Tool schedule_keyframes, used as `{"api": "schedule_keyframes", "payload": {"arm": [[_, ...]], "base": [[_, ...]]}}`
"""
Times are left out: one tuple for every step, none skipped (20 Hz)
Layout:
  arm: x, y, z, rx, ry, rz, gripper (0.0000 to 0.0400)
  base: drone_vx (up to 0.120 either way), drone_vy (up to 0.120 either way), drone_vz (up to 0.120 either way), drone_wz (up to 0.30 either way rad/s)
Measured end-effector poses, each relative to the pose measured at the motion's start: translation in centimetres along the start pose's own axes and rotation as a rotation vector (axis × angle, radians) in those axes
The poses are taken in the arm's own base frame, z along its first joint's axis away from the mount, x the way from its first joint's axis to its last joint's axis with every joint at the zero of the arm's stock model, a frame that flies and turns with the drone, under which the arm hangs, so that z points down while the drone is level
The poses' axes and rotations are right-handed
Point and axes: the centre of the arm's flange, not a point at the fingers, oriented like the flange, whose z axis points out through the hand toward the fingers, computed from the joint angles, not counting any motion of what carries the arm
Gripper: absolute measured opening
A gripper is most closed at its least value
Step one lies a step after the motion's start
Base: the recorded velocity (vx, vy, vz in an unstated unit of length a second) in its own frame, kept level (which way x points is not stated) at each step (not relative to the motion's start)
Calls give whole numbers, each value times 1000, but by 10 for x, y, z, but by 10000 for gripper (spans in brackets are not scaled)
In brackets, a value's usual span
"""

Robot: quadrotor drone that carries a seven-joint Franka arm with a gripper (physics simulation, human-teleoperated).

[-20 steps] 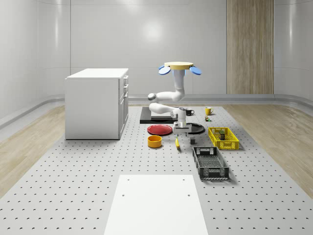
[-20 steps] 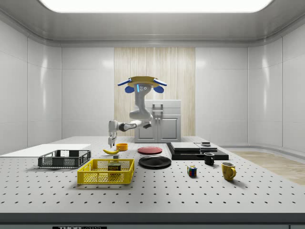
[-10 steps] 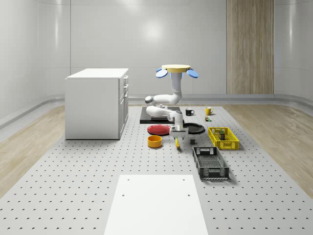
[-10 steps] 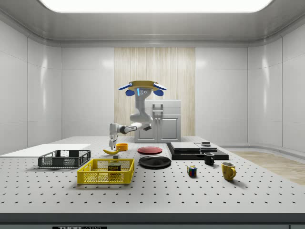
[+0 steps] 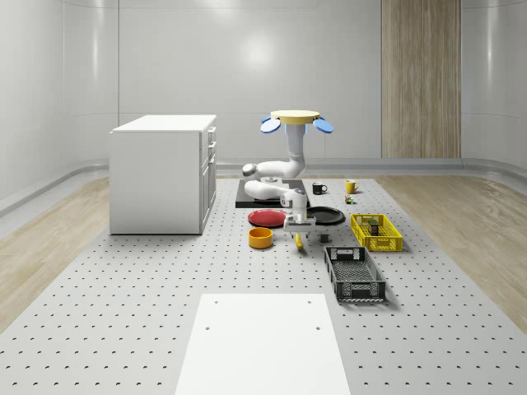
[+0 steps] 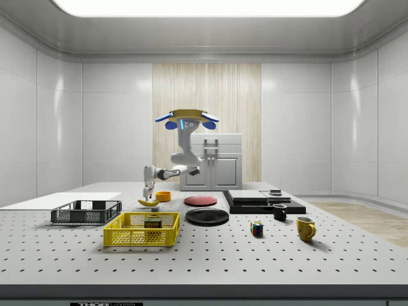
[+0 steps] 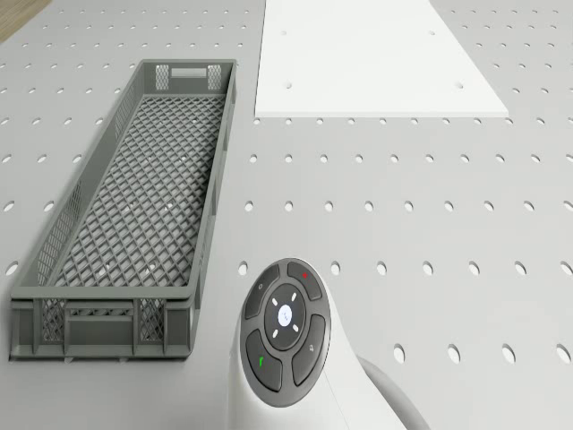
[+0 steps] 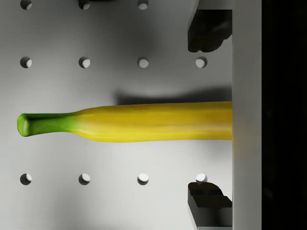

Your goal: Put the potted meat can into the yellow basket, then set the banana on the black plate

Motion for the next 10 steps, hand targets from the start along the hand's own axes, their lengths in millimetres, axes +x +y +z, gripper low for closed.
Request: {"api": "schedule_keyframes", "payload": {"arm": [[0, 0, 2, 0, 0, 0, 400], [0, 0, 5, 0, 0, 0, 400], [0, 0, 9, 0, 0, 0, 400], [0, 0, 13, 0, 0, 0, 400], [0, 0, 16, 0, 0, 0, 400], [0, 0, 19, 0, 0, 0, 400], [0, 0, 23, 0, 0, 0, 400], [0, 0, 27, 0, 0, 0, 400], [0, 0, 30, 0, 0, 0, 400], [0, 0, 32, 0, 0, 0, 400]], "base": [[0, 0, 0, 0], [0, 0, 0, 0], [0, 0, 0, 0], [0, 0, 0, 0], [0, 0, 0, 0], [0, 0, 0, 0], [0, 0, 0, 0], [0, 0, 0, 0], [0, 0, 0, 0], [0, 0, 0, 0]]}}
